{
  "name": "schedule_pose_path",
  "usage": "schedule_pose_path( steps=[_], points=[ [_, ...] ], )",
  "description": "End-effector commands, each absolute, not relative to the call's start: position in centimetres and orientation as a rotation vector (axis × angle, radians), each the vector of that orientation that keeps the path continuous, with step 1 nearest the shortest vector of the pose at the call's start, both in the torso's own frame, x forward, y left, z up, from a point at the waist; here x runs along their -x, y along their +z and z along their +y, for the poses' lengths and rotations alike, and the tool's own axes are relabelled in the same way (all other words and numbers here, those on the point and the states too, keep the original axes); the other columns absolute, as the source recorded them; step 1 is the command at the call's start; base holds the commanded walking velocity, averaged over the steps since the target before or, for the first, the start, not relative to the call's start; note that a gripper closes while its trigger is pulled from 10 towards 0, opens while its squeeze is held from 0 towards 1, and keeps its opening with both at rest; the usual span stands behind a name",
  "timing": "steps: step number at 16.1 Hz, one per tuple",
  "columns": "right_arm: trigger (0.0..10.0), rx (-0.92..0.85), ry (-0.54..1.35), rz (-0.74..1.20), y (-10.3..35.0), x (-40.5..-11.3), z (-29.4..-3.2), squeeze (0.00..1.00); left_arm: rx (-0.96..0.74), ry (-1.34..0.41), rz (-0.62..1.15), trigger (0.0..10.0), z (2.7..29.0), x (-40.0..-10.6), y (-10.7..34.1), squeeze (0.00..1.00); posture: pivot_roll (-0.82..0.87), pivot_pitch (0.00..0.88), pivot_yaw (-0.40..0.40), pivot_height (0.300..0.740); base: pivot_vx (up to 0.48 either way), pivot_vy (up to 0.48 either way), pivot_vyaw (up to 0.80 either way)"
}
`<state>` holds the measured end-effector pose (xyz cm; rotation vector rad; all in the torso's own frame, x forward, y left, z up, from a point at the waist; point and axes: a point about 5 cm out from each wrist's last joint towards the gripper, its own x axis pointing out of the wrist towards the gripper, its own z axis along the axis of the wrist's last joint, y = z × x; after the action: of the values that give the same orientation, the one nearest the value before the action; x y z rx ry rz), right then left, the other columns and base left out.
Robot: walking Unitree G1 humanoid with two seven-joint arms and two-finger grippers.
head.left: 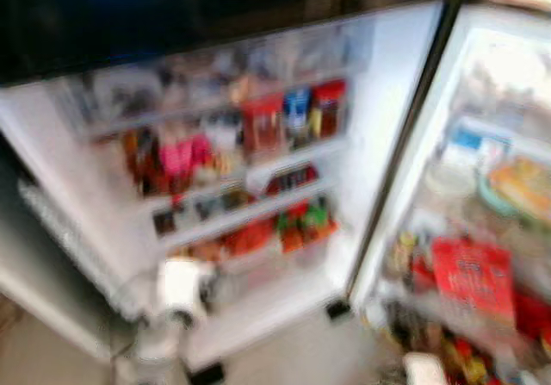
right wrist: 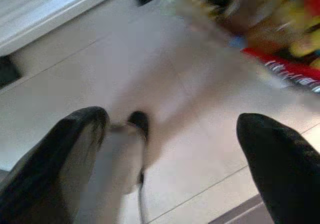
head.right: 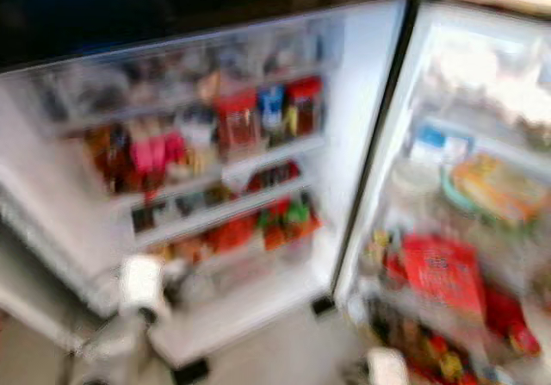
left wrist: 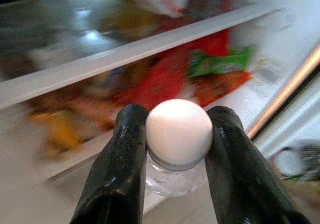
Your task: Restocking fridge
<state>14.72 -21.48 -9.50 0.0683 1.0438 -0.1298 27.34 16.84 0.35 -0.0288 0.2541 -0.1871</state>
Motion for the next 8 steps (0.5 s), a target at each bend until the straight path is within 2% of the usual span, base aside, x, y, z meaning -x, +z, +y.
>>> schedule_pose_path(
  steps=[1, 3, 8],
  points=[
    [10.0, -0.085, -0.107, 1.023, -9.36, -15.47, -20.58, 0.00, 0.014, -0.153, 0.249, 10.0, 18.42, -27.48, 0.70, 0.00, -0.02, 0.000, -0.004, 0.740, 0.345, 0.000, 0.00],
    [10.0, -0.086, -0.101, 1.023, -9.37, -15.47, -20.47, 0.00, 0.006, -0.151, 0.255, 10.0, 18.55, -27.45, 0.64, 0.00, -0.02, 0.000, -0.002, 0.740, 0.296, 0.000, 0.00],
    [10.0, -0.087, -0.095, 1.026, -9.36, -15.51, -20.49, 0.00, -0.003, -0.153, 0.234, 10.0, 18.33, -27.87, 1.07, 0.00, -0.02, 0.000, -0.003, 0.740, 0.000, 0.000, 0.00]
  ],
)
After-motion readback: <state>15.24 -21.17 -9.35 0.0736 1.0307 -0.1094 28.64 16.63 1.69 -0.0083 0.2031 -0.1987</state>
